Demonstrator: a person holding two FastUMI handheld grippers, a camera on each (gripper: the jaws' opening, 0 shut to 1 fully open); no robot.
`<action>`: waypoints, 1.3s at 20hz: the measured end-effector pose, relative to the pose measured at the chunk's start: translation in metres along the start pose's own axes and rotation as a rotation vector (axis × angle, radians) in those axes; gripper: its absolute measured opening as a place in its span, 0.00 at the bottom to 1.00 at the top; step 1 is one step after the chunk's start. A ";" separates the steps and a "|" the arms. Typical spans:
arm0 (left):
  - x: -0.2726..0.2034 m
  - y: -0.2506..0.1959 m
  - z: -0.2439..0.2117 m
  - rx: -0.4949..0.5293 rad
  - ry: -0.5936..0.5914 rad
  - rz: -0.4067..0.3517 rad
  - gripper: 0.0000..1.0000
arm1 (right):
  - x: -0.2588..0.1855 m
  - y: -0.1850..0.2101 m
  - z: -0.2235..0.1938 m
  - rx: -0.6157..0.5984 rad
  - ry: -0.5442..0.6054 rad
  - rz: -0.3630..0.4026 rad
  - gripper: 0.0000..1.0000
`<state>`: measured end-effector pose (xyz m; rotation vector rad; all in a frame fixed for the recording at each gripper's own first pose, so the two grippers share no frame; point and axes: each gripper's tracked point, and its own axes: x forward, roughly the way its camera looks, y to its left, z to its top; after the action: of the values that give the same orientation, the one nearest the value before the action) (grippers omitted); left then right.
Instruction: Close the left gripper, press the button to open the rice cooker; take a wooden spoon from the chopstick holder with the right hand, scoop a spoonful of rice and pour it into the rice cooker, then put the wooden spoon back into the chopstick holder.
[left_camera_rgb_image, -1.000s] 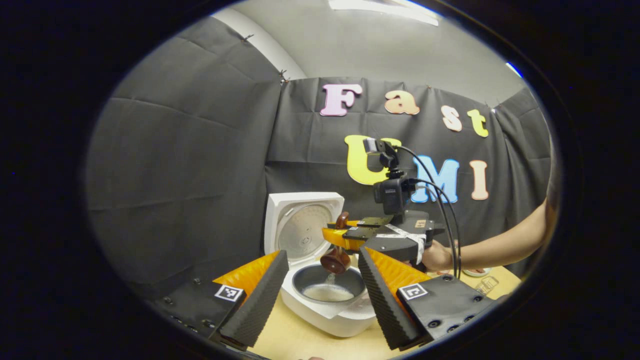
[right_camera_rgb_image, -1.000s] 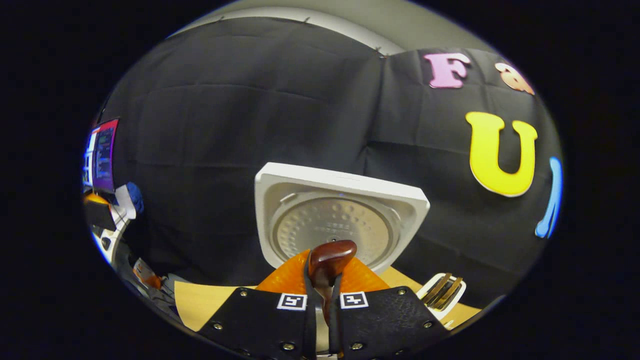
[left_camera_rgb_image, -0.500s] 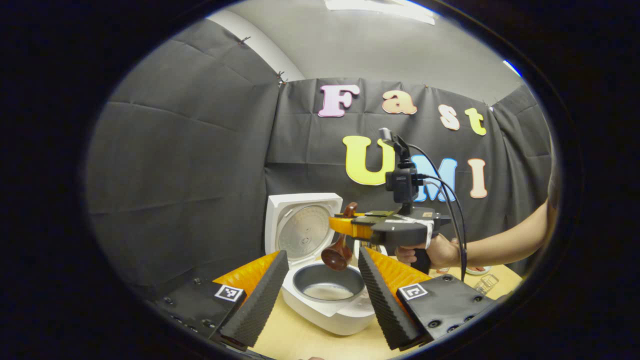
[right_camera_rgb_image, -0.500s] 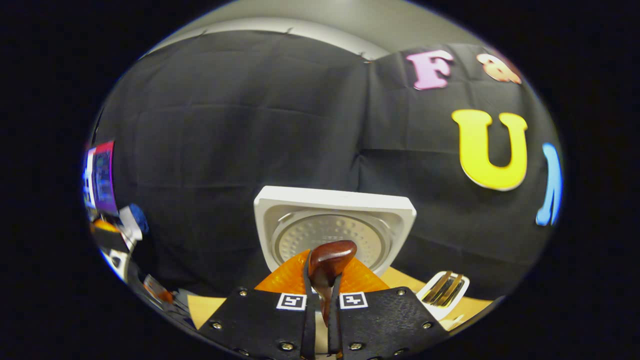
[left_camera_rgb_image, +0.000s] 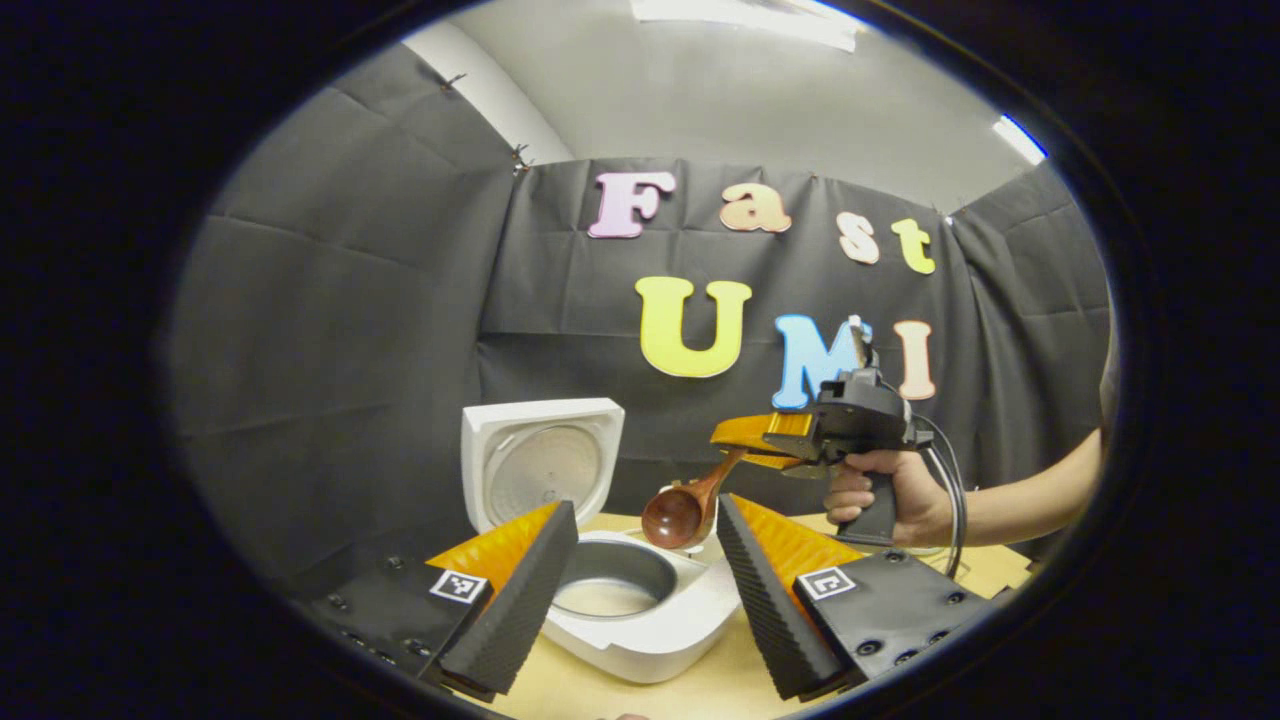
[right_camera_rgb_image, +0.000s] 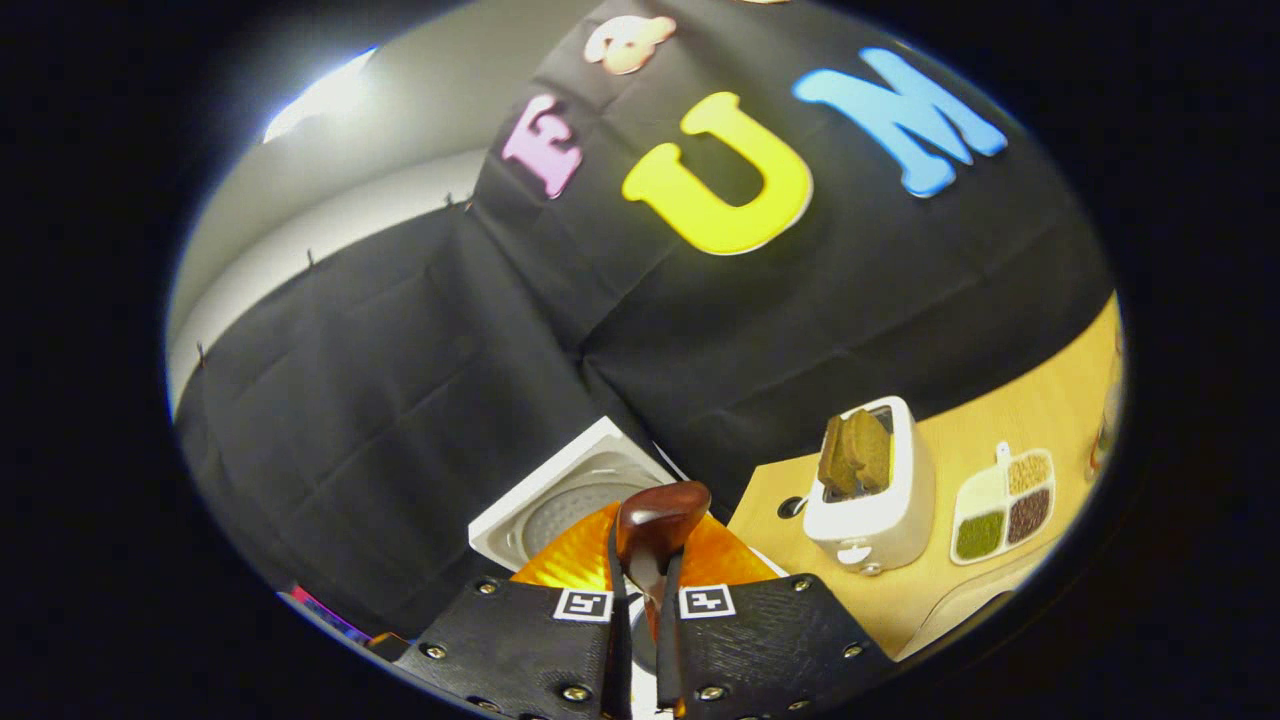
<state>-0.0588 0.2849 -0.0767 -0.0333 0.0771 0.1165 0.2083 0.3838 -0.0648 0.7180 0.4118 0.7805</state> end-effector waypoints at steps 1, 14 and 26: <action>0.003 -0.007 0.001 -0.005 0.000 -0.015 0.97 | -0.013 -0.008 0.009 0.050 -0.024 -0.014 0.10; 0.044 -0.134 0.007 0.009 0.023 -0.252 0.96 | -0.196 -0.123 0.061 0.170 -0.210 -0.225 0.10; 0.055 -0.207 0.011 0.002 0.033 -0.333 0.96 | -0.314 -0.182 0.099 0.179 -0.341 -0.357 0.10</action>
<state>0.0209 0.0859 -0.0643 -0.0457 0.1039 -0.2167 0.1501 0.0142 -0.1021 0.8975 0.2893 0.2785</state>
